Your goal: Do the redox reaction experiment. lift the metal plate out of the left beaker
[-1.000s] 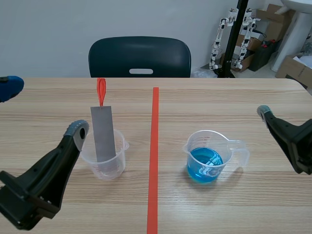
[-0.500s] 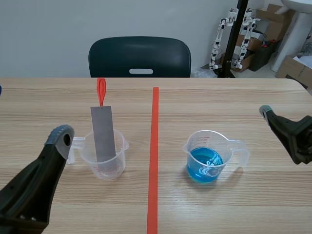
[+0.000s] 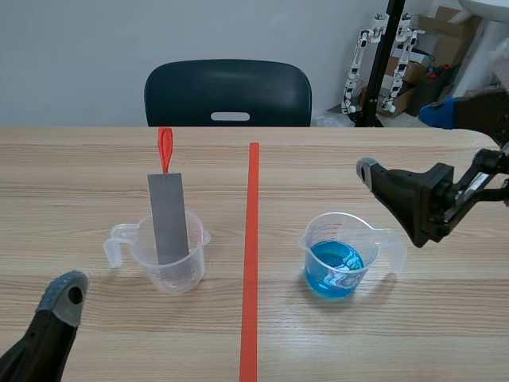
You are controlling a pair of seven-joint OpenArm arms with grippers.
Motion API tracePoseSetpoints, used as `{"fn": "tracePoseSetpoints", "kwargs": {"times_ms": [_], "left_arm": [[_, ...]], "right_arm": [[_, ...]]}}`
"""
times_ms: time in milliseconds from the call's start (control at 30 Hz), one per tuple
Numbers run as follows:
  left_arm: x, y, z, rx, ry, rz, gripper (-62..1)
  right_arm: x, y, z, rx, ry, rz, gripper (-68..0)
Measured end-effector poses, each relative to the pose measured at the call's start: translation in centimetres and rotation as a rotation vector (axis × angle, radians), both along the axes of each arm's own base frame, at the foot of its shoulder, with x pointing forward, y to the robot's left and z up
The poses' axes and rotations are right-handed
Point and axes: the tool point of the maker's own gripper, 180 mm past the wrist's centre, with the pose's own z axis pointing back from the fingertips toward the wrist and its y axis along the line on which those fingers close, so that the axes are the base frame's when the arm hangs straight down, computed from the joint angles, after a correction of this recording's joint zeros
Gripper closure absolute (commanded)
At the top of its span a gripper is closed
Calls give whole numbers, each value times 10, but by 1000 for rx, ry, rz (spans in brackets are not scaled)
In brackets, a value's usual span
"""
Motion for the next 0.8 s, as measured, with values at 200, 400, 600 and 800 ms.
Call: {"fn": "tracePoseSetpoints", "kwargs": {"times_ms": [200, 400, 600, 800], "left_arm": [[-12, 10, -17, -27, 24, 24, -623], [-20, 13, -30, -45, 52, 30, -623], [-34, 11, -40, -58, 45, 36, -623], [-49, 13, -55, -61, 56, 69, -623]], "right_arm": [[6, 23, 11, 21, -25, 75, -679], [17, 34, 4, 31, -9, 105, -679], [31, 45, -12, 30, 25, 110, -679], [36, 71, -19, 30, 48, 160, -679]]}}
